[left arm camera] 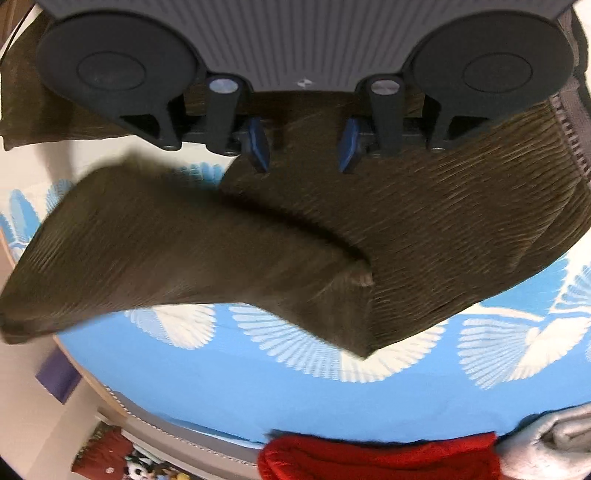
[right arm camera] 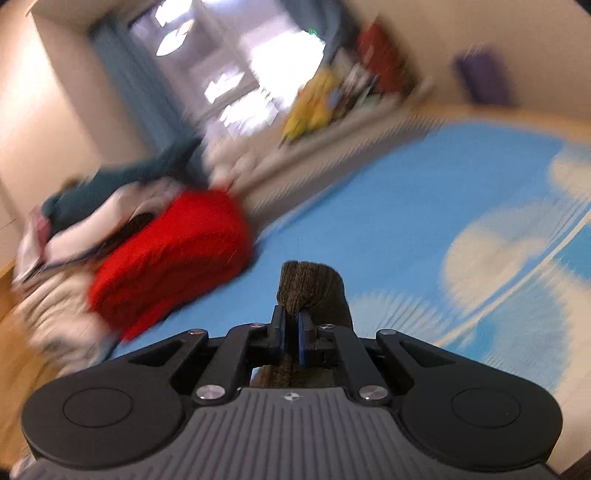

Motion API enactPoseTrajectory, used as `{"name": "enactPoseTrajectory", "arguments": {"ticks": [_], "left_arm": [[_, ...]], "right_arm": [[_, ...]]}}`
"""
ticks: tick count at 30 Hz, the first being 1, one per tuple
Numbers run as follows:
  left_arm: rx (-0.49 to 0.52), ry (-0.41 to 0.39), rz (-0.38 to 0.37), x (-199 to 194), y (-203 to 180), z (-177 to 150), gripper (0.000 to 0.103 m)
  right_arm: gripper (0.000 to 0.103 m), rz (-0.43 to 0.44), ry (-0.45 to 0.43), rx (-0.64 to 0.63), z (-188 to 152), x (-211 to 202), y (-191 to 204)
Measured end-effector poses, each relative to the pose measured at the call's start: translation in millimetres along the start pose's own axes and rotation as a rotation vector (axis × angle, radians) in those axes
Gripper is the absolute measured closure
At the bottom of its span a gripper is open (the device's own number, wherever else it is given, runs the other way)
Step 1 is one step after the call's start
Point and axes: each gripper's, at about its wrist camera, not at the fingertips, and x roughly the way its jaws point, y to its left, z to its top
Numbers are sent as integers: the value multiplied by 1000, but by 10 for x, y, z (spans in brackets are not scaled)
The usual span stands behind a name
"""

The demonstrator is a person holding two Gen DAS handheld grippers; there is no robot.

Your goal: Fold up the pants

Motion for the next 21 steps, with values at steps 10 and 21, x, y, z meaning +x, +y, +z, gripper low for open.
{"name": "enactPoseTrajectory", "arguments": {"ticks": [10,21], "left_arm": [[156,63,-75,373,-390,-126,49],[249,50,-1,678,-615,-176,36]], "right_arm": [[97,-515,-122,198,150,-226,-1515],[73,-448,-3,522,-192,-151,-2414]]}}
